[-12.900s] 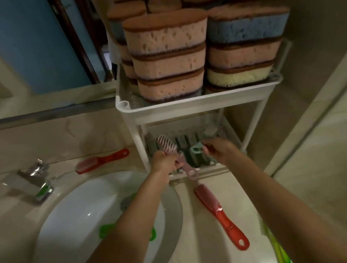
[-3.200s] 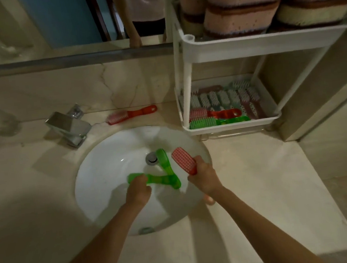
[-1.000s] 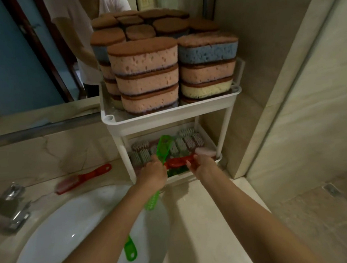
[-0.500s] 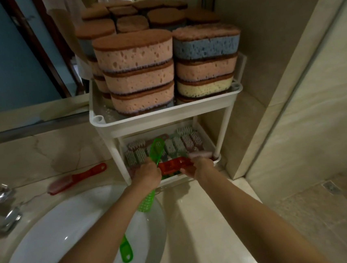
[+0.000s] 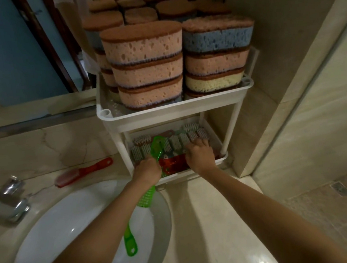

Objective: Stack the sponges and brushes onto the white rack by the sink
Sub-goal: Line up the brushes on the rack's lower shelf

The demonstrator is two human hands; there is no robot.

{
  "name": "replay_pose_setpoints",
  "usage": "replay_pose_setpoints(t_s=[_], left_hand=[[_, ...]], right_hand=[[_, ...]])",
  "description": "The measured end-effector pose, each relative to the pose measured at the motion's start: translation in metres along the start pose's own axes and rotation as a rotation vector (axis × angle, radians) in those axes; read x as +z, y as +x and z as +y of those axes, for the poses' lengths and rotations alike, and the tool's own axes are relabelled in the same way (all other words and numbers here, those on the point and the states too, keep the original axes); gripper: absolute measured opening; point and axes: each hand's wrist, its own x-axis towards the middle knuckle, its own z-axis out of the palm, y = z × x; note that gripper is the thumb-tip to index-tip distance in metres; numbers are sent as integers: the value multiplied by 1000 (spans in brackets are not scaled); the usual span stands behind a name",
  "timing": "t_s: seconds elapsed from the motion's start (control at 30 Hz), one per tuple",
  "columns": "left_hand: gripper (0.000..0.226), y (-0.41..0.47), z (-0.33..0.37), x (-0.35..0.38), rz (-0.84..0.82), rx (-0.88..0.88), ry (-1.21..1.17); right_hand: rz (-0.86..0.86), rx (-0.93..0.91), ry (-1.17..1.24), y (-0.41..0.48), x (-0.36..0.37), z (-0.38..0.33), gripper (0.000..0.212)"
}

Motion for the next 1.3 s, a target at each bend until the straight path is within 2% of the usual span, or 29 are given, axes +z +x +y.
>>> replay_pose_setpoints(t_s=[0.07,0.13,0.27,0.4,0.67,0.73,0.8,0.87,0.9,0.93,1.03,1.17,1.23,1.3], left_hand=[[38,3,-3,-1,2,1,-9],[39,2,-4,-2,9,5,-3],[30,1,1,-3,17,37,34],[22,0,9,-4,-3,67,47],[19,-4,24,-8,32,130,55],[25,-2,27,-9,34,147,63],[20,-2,30,-10,20,166,69],[8,1,34,-12,7,189,71],[4,2,37,-12,16,191,59],[4,3,39,-13,39,196,26],[24,10,45,-13,136,125,-234],[31,20,47,-13,222,-252,-1045],[31,26,48,-13,174,-364,-1319],[32,25,52,-13,145,-405,-1471]], right_hand=[[-141,-85,-129,4,4,0,39],[-231,-93,-191,4,10,1,39],[-209,-61,-185,-1,12,5,37],[-251,-104,-163,0,9,9,37],[-190,-93,-94,-1,-4,11,36],[-115,-52,39,0,-3,14,33],[-38,34,367,0,-4,13,27],[-103,178,870,-2,-10,6,26],[-155,243,1066,-2,-13,3,25],[-185,282,1166,-1,-15,1,22],[-191,315,1220,1,-18,0,25],[-229,232,1167,-4,-20,0,32],[-221,104,911,-5,-20,0,35],[-159,-74,525,-4,-17,0,50]])
